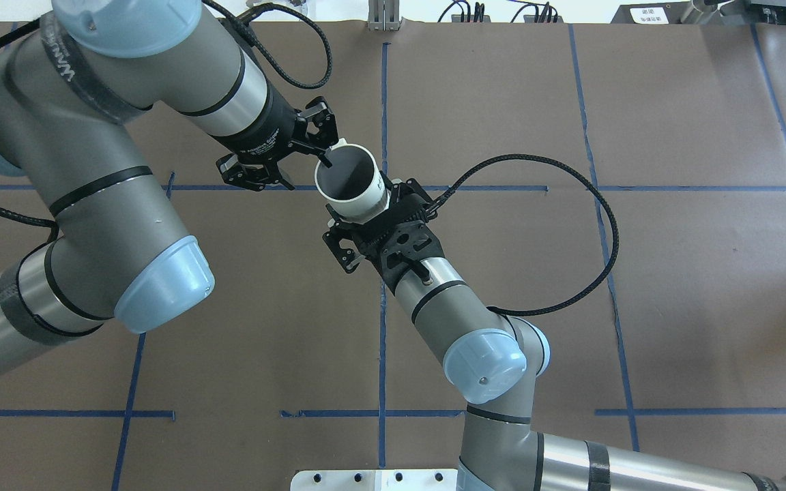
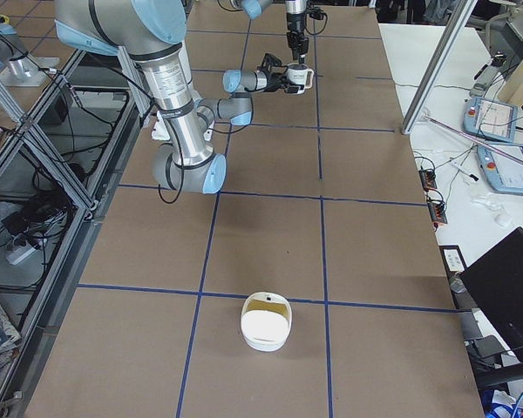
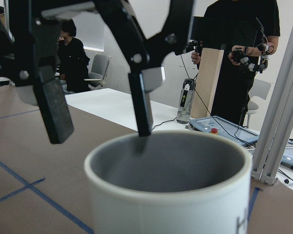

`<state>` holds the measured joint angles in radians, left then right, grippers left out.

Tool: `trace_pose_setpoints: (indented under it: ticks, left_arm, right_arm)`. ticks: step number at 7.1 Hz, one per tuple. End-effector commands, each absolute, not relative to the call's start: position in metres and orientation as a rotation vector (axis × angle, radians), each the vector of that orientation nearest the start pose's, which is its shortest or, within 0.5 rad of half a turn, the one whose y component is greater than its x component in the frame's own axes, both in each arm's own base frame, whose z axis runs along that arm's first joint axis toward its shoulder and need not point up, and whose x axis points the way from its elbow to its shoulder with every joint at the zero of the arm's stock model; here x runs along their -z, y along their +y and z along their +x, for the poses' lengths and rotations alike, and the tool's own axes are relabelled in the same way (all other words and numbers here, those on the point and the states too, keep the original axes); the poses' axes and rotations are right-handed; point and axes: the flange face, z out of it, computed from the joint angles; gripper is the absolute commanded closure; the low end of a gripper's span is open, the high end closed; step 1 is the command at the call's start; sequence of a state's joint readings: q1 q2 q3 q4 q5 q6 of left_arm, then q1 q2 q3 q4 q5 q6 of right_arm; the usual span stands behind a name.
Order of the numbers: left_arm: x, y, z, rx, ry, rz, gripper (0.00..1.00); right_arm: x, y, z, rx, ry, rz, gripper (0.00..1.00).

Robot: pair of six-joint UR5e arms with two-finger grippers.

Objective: Left arm hands cup to right arm to dump lemon

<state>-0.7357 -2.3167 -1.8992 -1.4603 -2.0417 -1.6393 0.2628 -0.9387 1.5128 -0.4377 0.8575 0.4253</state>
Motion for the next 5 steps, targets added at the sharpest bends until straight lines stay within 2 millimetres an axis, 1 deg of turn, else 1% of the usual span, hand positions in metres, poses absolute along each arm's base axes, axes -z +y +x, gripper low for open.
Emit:
trace_pose_setpoints:
  ticks: [1,3,5]
  left_arm:
    - [-0.0975,-0.4697,0.3938,0.5,1.044,-0.105,0.41]
    - [-0.098,-0.4695,0.3949,0.499,1.042,-0.106,0.41]
    - [-0.1012,-0.4663,0.3969,0.493,1.039,-0.11,0.46]
  right_arm:
    - [-0.1757,-0.3546,-0.5696,0.096,-0.849,1.452,0.69]
    - [-0.1753,-0.3546,-0.5702,0.116,-0.833,1.463,0.68]
    - [-0.1753,-0.3546,-0.5702,0.144,-0.805,1.479,0.67]
